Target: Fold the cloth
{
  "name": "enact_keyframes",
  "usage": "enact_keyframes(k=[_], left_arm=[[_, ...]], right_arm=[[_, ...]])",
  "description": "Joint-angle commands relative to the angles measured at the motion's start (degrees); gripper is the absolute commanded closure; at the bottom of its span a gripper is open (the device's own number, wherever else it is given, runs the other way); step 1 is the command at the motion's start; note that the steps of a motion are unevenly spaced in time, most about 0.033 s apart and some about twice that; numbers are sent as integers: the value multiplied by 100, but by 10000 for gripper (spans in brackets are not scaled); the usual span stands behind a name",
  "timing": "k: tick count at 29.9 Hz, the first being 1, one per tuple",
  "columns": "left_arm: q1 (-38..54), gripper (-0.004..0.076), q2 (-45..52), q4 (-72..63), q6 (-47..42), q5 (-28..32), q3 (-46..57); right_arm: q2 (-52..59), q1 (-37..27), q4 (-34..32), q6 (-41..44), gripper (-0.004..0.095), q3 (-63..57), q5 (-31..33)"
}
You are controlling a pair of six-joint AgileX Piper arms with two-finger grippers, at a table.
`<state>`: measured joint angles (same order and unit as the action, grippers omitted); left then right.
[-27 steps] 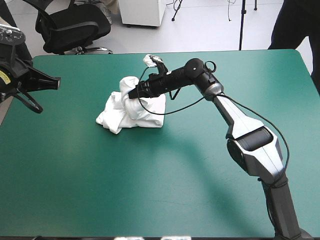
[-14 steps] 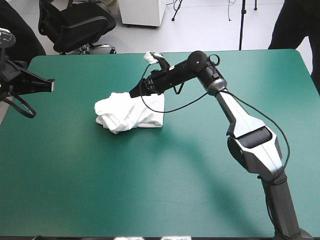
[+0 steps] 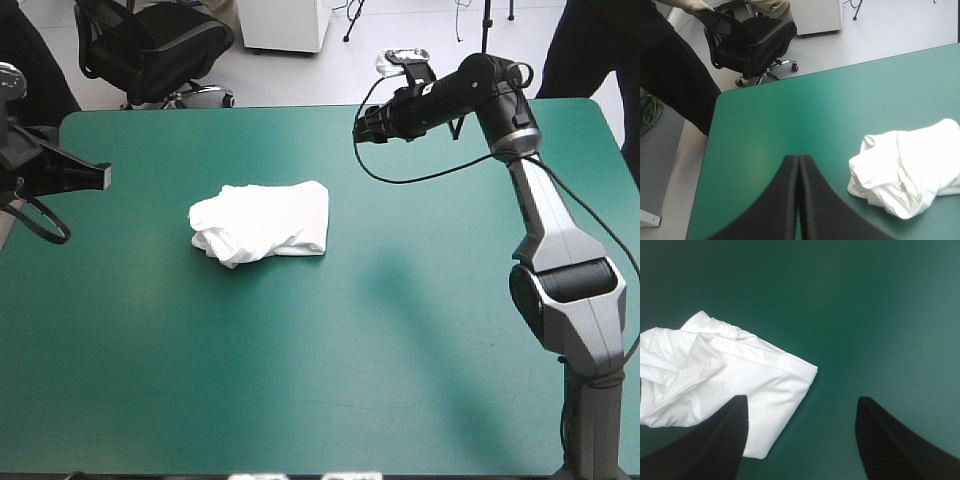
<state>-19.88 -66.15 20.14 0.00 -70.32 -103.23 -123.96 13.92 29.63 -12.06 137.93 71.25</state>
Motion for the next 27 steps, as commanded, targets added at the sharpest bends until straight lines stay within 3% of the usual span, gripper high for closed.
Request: enact_keyframes(k=[1,11,27], left_arm=[[-12,741,97,-54,-73,422,-113],[-12,741,97,-69,0,580,-113],[-12,741,97,-57,91,661,-113]], right_arm=[[402,115,86,44,317,138,33],[-523,586,101,-69,317,-325,24],[-1495,994,1278,-370,316,-325,-374]])
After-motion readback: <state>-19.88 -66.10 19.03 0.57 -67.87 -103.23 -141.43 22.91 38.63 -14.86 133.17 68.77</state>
